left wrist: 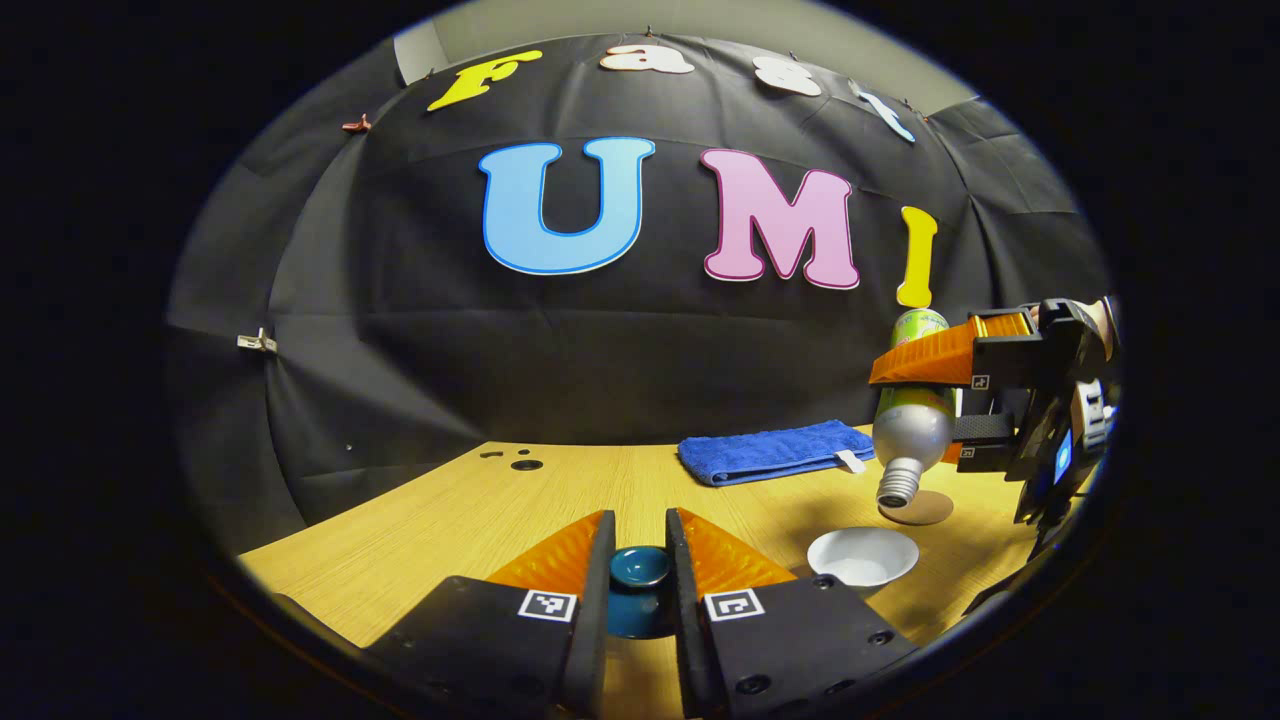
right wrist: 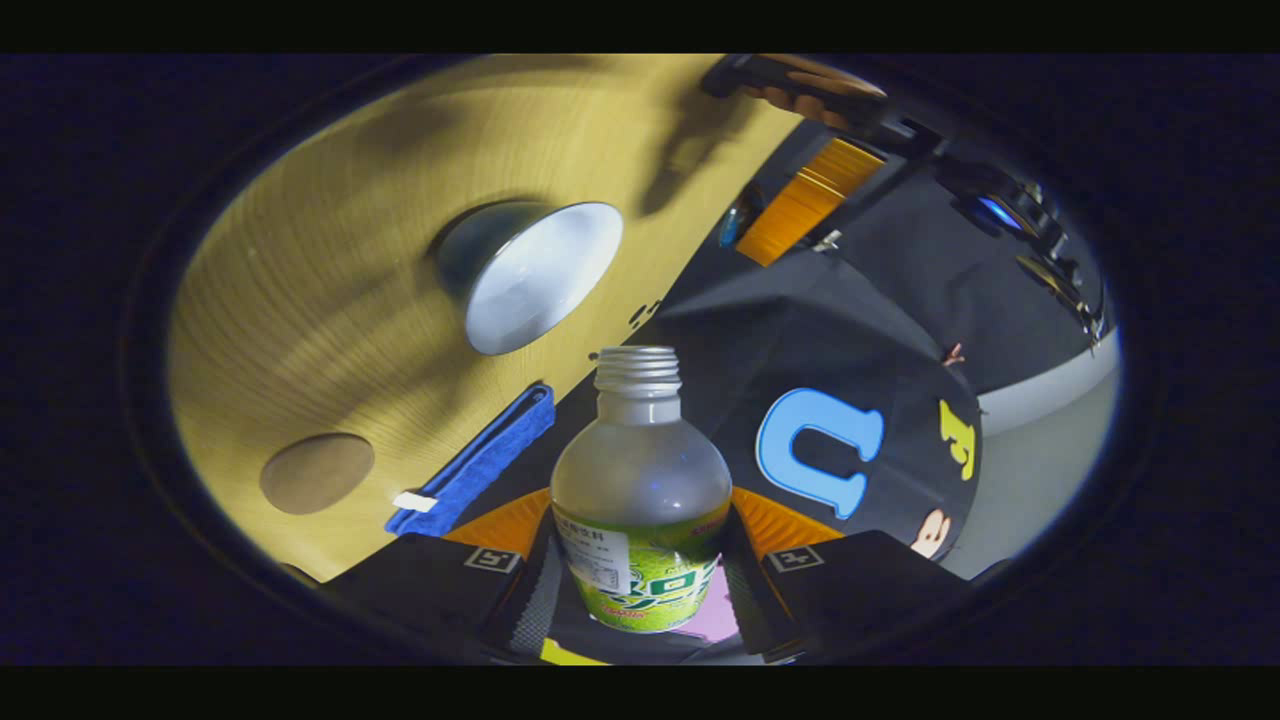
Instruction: Open the teacup lid with one hand, grasp the water bottle and pour water into the teacup with the other hand; after pouring, place the water bottle on the coaster and then close the teacup lid.
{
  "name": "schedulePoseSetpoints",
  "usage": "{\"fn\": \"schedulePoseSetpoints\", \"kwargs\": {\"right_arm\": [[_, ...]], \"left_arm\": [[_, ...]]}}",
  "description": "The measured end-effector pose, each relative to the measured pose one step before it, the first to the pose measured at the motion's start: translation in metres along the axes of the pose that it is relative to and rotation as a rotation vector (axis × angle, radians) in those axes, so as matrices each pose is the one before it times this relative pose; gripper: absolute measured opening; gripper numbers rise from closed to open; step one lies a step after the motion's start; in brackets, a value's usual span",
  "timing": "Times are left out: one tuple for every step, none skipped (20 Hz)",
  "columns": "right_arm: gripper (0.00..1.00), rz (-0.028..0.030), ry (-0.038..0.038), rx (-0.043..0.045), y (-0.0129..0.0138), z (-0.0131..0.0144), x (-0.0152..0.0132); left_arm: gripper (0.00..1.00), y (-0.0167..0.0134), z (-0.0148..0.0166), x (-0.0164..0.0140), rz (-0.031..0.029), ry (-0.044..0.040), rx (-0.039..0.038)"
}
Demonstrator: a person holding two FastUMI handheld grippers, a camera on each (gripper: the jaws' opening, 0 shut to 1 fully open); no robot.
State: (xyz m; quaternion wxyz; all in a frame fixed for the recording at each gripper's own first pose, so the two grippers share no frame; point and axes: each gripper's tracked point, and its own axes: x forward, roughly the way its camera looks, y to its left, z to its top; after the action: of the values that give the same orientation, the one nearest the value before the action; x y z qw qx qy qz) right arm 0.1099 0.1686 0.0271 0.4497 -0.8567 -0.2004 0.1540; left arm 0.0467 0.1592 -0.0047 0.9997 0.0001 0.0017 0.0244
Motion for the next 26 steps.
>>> {"fn": "schedulePoseSetpoints", "kwargs": {"right_arm": [[0.73, -0.00912, 0.0056, 0.02233, -0.00261, -0.00003, -0.00372], [0.73, -0.01928, 0.0018, 0.01054, -0.00527, 0.00032, -0.00217], [0.74, -0.02193, 0.00435, 0.0067, -0.0046, -0.00047, -0.00377], [0.74, -0.01183, 0.00777, 0.02043, -0.00144, -0.00336, -0.0036], [0.74, -0.00599, 0.01714, 0.04087, -0.00062, -0.00548, -0.00441], [0.73, -0.00039, 0.02377, 0.06134, -0.00053, -0.0074, -0.00452], [0.74, -0.00392, 0.02923, 0.0786, -0.00146, -0.0086, -0.00655], [0.74, 0.00083, 0.03014, 0.09502, -0.00009, -0.00955, -0.00417], [0.74, -0.00153, 0.03107, 0.10505, -0.00141, -0.00919, -0.00553], [0.74, -0.00126, 0.03145, 0.09937, 0.00026, -0.00992, -0.00677], [0.74, -0.01293, 0.02082, 0.0902, -0.00224, -0.00625, -0.00546], [0.74, -0.01341, 0.01507, 0.08844, -0.00981, -0.00568, -0.00527], [0.74, -0.00476, 0.021, 0.08703, -0.00516, -0.00656, -0.00476], [0.74, -0.00374, 0.02135, 0.08679, -0.00562, -0.00852, -0.0022], [0.74, 0.00839, 0.02164, 0.10095, -0.00107, -0.00773, -0.00327], [0.74, 0.01409, 0.01743, 0.10733, -0.00044, -0.00669, 0.001], [0.74, 0.00435, 0.01413, 0.10052, -0.00462, -0.00277, 0.00141], [0.74, 0.00149, 0.01591, 0.10047, -0.00374, -0.00398, 0.00213], [0.75, -0.00161, 0.00925, 0.09938, -0.00133, -0.00265, 0.00061], [0.75, 0.0009, 0.00433, 0.09728, -0.00431, -0.00029, 0.00101], [0.74, -0.00683, -0.00398, 0.08945, -0.00314, 0.00025, 0.00103], [0.74, -0.00512, -0.00234, 0.08078, -0.00274, 0.00049, 0.00396], [0.74, 0.00776, -0.00027, 0.07346, 0.00143, -0.00172, 0.00254], [0.74, 0.01477, 0.00368, 0.07043, 0.00402, -0.00217, 0.00439], [0.74, 0.01227, 0.00294, 0.05899, 0.00387, -0.00454, 0.00404], [0.74, 0.02144, 0.00725, 0.06415, 0.003, -0.00692, 0.0049]], "left_arm": [[0.33, -0.00028, -0.00025, -0.00006, -0.00027, 0.00015, 0.00013], [0.33, -0.00007, 0.00003, 0.00022, -0.00001, 0.00017, -0.00001], [0.33, 0.00008, -0.00059, 0.00003, 0.00004, -0.00002, -0.00019], [0.33, 0.00038, 0.00024, 0.00034, -0.00003, 0.00023, 0.00011], [0.33, 0.00005, -0.0003, 0.0, 0.00022, -0.0003, 0.0002], [0.33, -0.00002, 0.00066, 0.00011, -0.00008, -0.00126, 0.0006], [0.33, 0.0003, -0.00007, -0.00033, -0.00037, 0.00044, -0.00013], [0.32, 0.00003, 0.00034, 0.00029, -0.00002, -0.00026, 0.00027], [0.33, 0.00002, -0.00042, -0.00025, 0.00007, -0.00026, 0.0], [0.33, 0.0, 0.0003, 0.00012, -0.00001, 0.00026, 0.00009], [0.32, 0.00027, -0.0002, 0.0002, 0.00012, -0.00008, 0.00011], [0.33, 0.00025, 0.00034, -0.00016, 0.00287, -0.00043, 0.00043], [0.33, 0.00187, -0.00023, 0.00029, 0.00824, -0.00031, 0.00036], [0.33, 0.00007, 0.00044, -0.0002, 0.00107, -0.00004, 0.00012], [0.33, -0.00037, -0.00036, -0.00043, 0.0004, -0.00035, -0.0001], [0.32, -0.00011, 0.00016, 0.00003, 0.00001, 0.00008, 0.00026], [0.32, 0.00043, -0.00021, 0.0002, 0.00005, 0.00004, 0.00014], [0.32, -0.00004, 0.00032, 0.0001, -0.00006, -0.00002, -0.00025], [0.32, -0.00001, -0.00027, -0.00014, -0.00005, -0.0002, -0.00001], [0.33, 0.00036, -0.00013, 0.0, 0.00258, -0.00006, 0.00054], [0.33, 0.00141, -0.00053, 0.00012, 0.00563, -0.00049, 0.00013], [0.33, 0.00065, 0.00042, 0.00018, 0.00359, -0.0003, 0.00021], [0.33, -0.00023, 0.0002, -0.00047, 0.00109, 0.00023, 0.00007], [0.33, -0.00004, 0.00048, 0.00006, 0.00112, -0.00008, 0.0], [0.33, 0.00062, 0.00018, -0.00046, -0.00007, 0.00006, -0.00004], [0.33, -0.00002, -0.00015, 0.00006, -0.00008, 0.00012, -0.00001]]}}
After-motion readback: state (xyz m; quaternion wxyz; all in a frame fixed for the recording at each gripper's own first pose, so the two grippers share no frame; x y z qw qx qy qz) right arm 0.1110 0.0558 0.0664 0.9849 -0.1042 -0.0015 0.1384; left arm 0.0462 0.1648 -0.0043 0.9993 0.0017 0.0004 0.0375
